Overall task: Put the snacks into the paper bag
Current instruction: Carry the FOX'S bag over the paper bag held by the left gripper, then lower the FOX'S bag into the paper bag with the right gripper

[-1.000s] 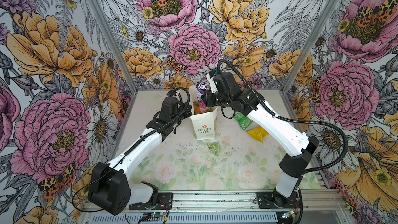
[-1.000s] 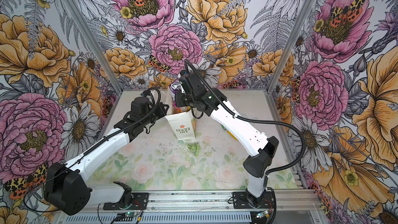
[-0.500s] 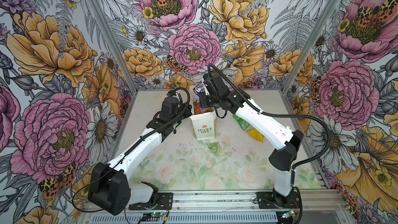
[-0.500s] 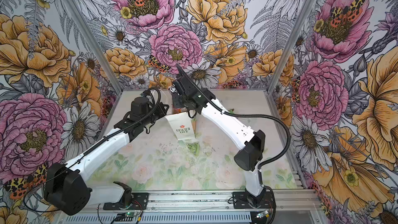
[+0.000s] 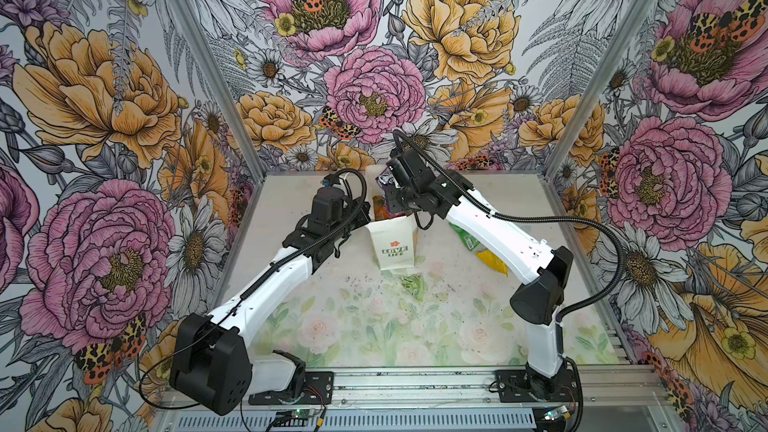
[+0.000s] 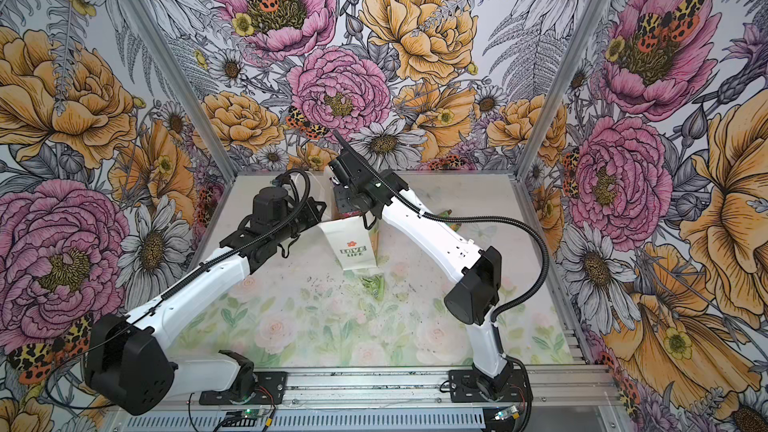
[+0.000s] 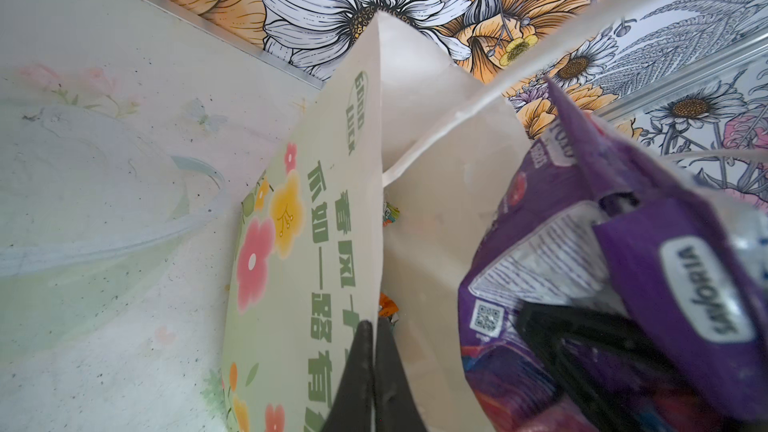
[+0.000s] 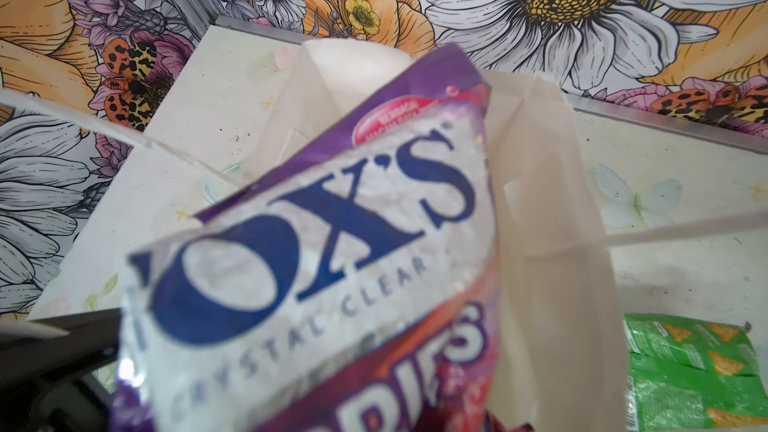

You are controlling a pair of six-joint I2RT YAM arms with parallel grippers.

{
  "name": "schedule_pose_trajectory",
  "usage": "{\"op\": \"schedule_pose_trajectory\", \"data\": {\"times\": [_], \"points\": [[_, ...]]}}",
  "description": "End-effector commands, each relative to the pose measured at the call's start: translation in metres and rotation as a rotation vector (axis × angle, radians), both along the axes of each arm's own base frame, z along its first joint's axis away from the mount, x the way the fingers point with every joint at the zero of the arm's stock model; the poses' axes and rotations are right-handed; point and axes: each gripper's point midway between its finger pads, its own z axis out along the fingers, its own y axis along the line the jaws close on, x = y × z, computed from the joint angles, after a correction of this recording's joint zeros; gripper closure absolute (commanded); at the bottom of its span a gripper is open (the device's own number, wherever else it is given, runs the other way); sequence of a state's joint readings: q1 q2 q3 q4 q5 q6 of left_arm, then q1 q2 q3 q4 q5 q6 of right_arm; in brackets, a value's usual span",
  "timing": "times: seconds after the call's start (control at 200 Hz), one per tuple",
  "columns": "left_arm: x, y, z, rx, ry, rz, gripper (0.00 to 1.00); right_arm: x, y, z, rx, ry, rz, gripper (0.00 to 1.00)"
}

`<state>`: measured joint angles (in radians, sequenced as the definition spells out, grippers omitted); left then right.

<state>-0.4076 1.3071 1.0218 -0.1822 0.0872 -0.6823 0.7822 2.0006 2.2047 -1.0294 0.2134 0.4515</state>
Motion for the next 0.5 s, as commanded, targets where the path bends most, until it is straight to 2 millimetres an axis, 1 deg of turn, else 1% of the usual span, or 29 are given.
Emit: {"op": "schedule_pose_trajectory", "data": {"times": [0.0, 0.15, 0.26, 0.495], "points": [[0.002, -0.002, 0.022, -0.031, -0.065, -0.006, 1.0, -0.003, 0.002, 0.015, 0.022, -0.015, 0.008, 1.0], [0.002, -0.002, 0.023, -0.039, -0.07, 0.001, 1.0, -0.011, -0.001, 0.009, 0.012, 0.028, 0.011, 1.0], [0.001, -0.003, 0.024, -0.041, -0.073, -0.001, 1.0, -0.013, -0.003, 0.005, -0.003, 0.043, 0.011, 1.0], [0.002, -0.007, 0.025, -0.046, -0.076, -0.005, 1.0, -0.016, -0.003, 0.003, -0.008, 0.06, 0.018, 1.0]]}}
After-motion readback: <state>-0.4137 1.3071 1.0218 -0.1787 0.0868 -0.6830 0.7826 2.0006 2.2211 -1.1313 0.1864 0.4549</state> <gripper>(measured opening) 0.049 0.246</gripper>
